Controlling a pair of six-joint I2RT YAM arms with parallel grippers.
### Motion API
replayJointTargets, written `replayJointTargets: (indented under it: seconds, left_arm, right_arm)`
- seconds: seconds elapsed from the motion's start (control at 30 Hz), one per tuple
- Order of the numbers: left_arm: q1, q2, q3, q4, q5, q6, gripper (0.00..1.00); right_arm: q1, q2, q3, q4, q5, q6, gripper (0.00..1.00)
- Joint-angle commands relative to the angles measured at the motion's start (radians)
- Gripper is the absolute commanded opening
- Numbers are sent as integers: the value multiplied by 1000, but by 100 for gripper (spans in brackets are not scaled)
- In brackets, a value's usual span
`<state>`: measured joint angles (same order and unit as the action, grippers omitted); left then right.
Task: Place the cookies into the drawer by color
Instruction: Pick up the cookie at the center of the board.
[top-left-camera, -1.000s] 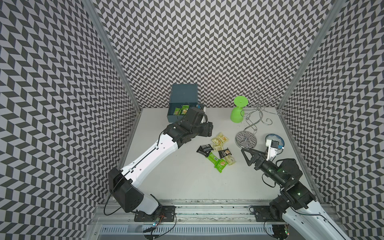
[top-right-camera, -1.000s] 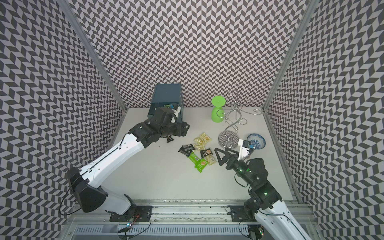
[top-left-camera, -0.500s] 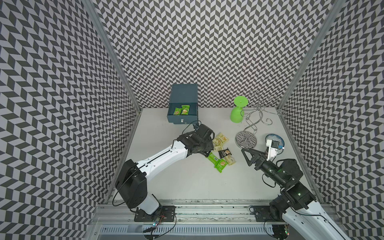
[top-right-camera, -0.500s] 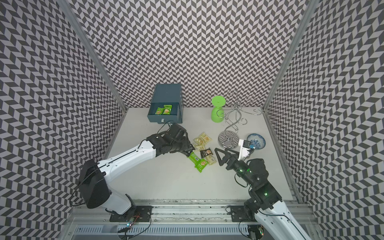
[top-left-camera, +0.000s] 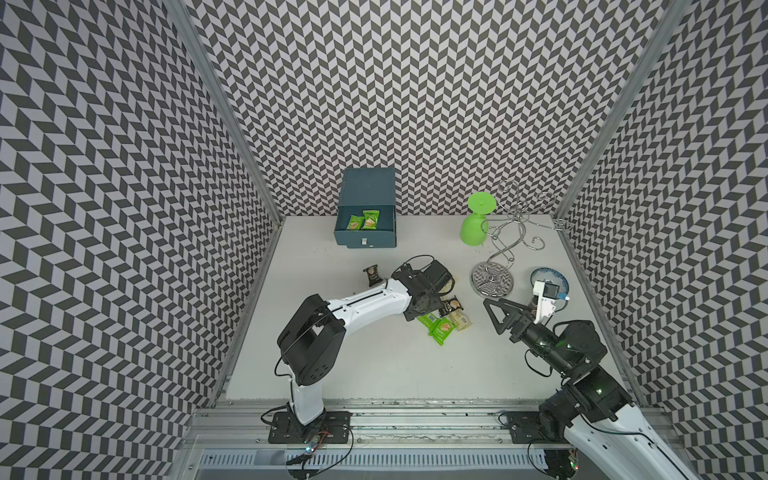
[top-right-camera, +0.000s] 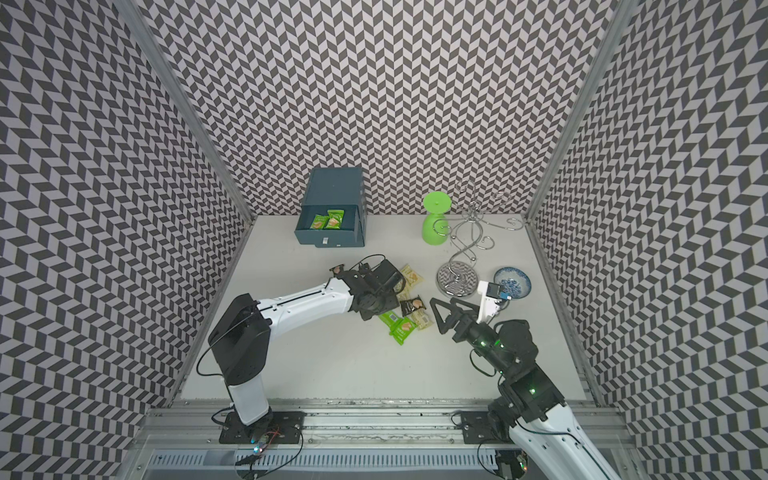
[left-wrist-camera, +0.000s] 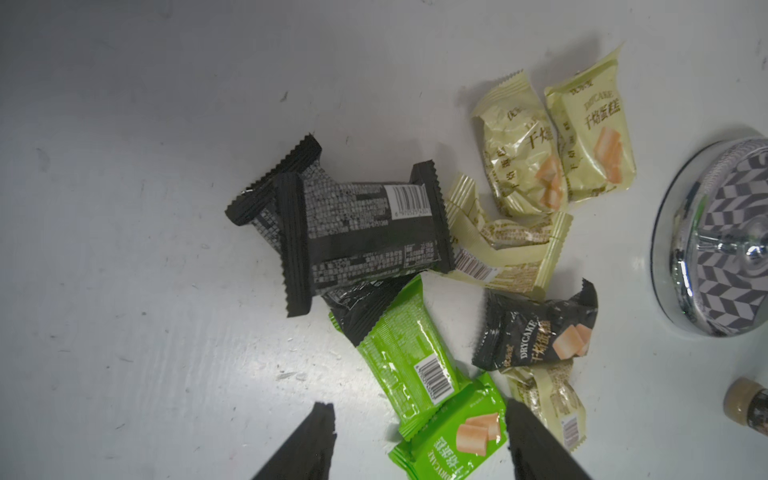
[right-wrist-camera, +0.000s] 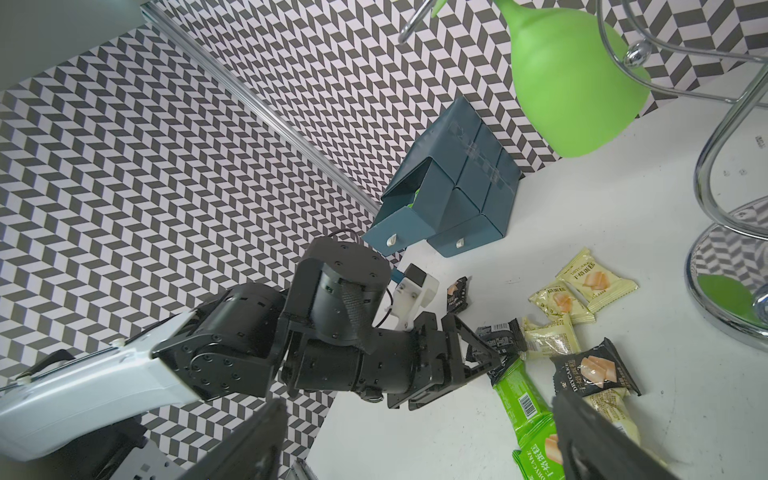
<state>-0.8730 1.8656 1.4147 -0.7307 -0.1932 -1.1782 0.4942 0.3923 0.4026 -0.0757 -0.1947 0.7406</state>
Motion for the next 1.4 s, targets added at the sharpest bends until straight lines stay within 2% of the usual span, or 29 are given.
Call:
replayJointTargets:
  seconds: [0.0,0.17,0.37,0.67,0.83,1.13,1.37]
  left_arm:
    - [-16,49,52,-43,-11,-23,70]
    - [-18,137,96,-77,-23,-12,75]
    - [-19,208,128,-88,-39,13,76]
    - [-18,245,78,-65,20,20,55]
    - [-20,237,43,-53,37,23,47]
    - [-20,213,24,-50,52,64,43]
    - [-20,134,-22,0,72,112,41]
  right_arm:
    - [4,-15,-8,27,3,-18,99]
    - [4,-30,-13,19,10,-20,100]
    - [4,-33,-10,12,6,-21,100]
    - [3,-35,-10,9,6,-20,100]
    - [3,-35,-10,13,2,-17,99]
    - [4,-28,-10,17,0,-8,100]
    - [3,-24,-18,24,2,4,100]
